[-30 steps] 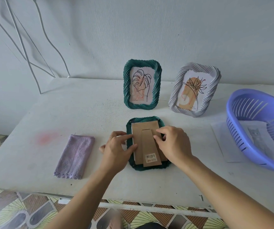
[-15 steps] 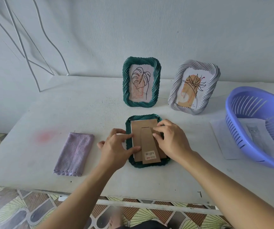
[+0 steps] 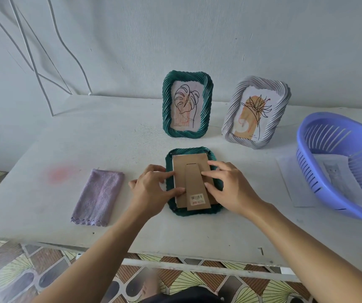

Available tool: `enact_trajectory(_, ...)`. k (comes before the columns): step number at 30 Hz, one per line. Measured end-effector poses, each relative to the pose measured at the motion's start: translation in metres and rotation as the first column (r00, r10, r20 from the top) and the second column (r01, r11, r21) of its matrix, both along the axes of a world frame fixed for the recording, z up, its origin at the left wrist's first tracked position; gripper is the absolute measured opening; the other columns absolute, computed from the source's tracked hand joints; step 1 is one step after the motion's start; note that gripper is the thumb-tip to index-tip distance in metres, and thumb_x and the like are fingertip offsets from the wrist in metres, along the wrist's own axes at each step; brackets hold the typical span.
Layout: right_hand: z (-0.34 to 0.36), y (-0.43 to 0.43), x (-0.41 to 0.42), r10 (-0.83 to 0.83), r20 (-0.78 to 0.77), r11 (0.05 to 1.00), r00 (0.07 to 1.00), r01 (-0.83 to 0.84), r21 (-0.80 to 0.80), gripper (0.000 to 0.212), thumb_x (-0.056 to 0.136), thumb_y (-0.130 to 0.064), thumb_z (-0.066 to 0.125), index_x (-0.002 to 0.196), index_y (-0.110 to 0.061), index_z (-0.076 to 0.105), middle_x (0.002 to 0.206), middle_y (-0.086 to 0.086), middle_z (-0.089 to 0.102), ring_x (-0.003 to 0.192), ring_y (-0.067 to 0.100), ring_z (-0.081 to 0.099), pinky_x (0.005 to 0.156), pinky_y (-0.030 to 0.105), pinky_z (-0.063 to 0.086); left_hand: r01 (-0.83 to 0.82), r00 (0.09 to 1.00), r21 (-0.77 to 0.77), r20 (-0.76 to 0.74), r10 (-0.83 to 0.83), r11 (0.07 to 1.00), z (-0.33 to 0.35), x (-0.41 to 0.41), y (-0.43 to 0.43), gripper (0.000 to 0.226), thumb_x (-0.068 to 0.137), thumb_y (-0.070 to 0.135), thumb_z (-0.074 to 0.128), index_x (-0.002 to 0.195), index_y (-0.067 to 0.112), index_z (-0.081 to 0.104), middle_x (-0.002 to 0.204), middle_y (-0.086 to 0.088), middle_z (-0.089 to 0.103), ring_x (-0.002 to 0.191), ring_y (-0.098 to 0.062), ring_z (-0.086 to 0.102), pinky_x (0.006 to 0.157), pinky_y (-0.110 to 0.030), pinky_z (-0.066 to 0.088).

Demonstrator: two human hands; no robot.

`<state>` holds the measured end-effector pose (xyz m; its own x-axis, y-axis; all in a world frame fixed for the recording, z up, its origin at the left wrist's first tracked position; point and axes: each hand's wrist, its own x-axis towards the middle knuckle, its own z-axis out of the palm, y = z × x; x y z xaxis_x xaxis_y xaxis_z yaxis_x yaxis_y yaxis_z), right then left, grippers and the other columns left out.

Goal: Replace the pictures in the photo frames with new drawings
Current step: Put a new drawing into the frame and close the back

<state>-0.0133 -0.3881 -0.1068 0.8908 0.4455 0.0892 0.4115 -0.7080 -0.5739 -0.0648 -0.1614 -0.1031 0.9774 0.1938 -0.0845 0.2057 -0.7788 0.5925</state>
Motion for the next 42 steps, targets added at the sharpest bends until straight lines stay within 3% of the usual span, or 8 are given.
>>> enact_trajectory(5,0.0,0.001,-0.001,-0.013,0.0,1.0,1.0,0.013,0.012,0.037,0.091,-0.02,0.069,0.128,-0.016,0.067,0.143,-0.002,0.052,0.112,0.014,0.05,0.097,0.027,0.043,0.025,0.999,-0.024,-0.032,-0.026,0.999,0.007,-0.002,0.004,0.04,0.083,0.06,0.067,0.114,0.035,0.074,0.136,0.016,0.053,0.111,-0.008,0.051,0.09,-0.036,0.025)
enact_trajectory(8,0.0,0.002,-0.001,-0.016,0.011,1.0,1.0,0.016,0.007,0.036,0.092,-0.02,0.068,0.128,-0.014,0.067,0.143,0.0,0.052,0.113,0.016,0.05,0.099,0.029,0.044,0.064,0.997,-0.034,-0.033,-0.065,0.997,0.006,-0.006,0.006,0.027,0.092,0.05,0.064,0.114,0.037,0.074,0.143,0.014,0.05,0.121,-0.01,0.051,0.101,-0.041,0.034)
enact_trajectory(13,-0.004,0.004,-0.003,-0.038,0.048,0.999,0.998,0.038,-0.003,0.035,0.091,-0.019,0.069,0.125,-0.012,0.068,0.14,0.001,0.053,0.113,0.016,0.051,0.098,0.032,0.047,0.133,0.989,-0.055,-0.052,-0.136,0.99,0.002,-0.008,0.01,0.039,0.085,0.05,0.072,0.12,0.034,0.071,0.147,0.013,0.047,0.118,-0.009,0.054,0.104,-0.053,0.04)
enact_trajectory(18,-0.008,0.008,-0.002,-0.055,0.077,0.998,0.996,0.057,-0.032,0.034,0.089,-0.018,0.068,0.122,-0.01,0.07,0.138,0.003,0.055,0.115,0.019,0.053,0.097,0.034,0.05,0.207,0.975,-0.083,-0.071,-0.213,0.975,0.007,-0.012,0.017,0.052,0.08,0.045,0.079,0.129,0.033,0.065,0.151,0.012,0.044,0.121,-0.005,0.049,0.109,-0.051,0.037)
enact_trajectory(25,-0.007,0.009,0.0,-0.089,0.062,0.996,0.994,0.089,-0.002,0.034,0.086,-0.016,0.071,0.118,-0.01,0.072,0.134,0.004,0.057,0.115,0.022,0.054,0.099,0.037,0.049,0.228,0.968,-0.05,-0.097,-0.232,0.972,0.012,-0.016,0.014,0.053,0.082,0.042,0.077,0.133,0.033,0.062,0.155,0.01,0.038,0.129,-0.007,0.042,0.115,-0.046,0.029)
enact_trajectory(33,-0.012,0.004,-0.001,-0.088,0.07,0.992,0.994,0.081,0.098,0.031,0.082,-0.016,0.076,0.113,-0.01,0.075,0.129,0.003,0.06,0.103,0.015,0.055,0.093,0.029,0.048,0.116,0.987,-0.056,-0.109,-0.122,0.992,0.012,-0.018,0.0,0.051,0.08,0.041,0.075,0.129,0.039,0.063,0.156,0.015,0.036,0.14,-0.014,0.035,0.101,-0.04,0.024)
enact_trajectory(37,-0.015,0.002,-0.002,-0.069,0.099,0.993,0.993,0.06,0.097,0.032,0.083,-0.017,0.076,0.114,-0.01,0.074,0.129,0.002,0.06,0.101,0.012,0.054,0.093,0.026,0.046,0.036,0.995,-0.032,-0.092,-0.039,0.999,0.009,-0.021,-0.013,0.041,0.082,0.039,0.073,0.123,0.04,0.067,0.158,0.019,0.033,0.14,-0.013,0.03,0.091,-0.033,0.015)
enact_trajectory(42,-0.016,0.003,-0.001,-0.065,0.116,0.995,0.991,0.056,0.085,0.032,0.082,-0.017,0.076,0.113,-0.009,0.075,0.128,0.004,0.06,0.1,0.014,0.054,0.092,0.026,0.045,-0.049,0.994,-0.061,-0.099,0.043,0.997,0.009,-0.023,-0.025,0.031,0.084,0.031,0.068,0.114,0.027,0.074,0.158,0.019,0.033,0.127,-0.015,0.047,0.087,-0.031,0.016)
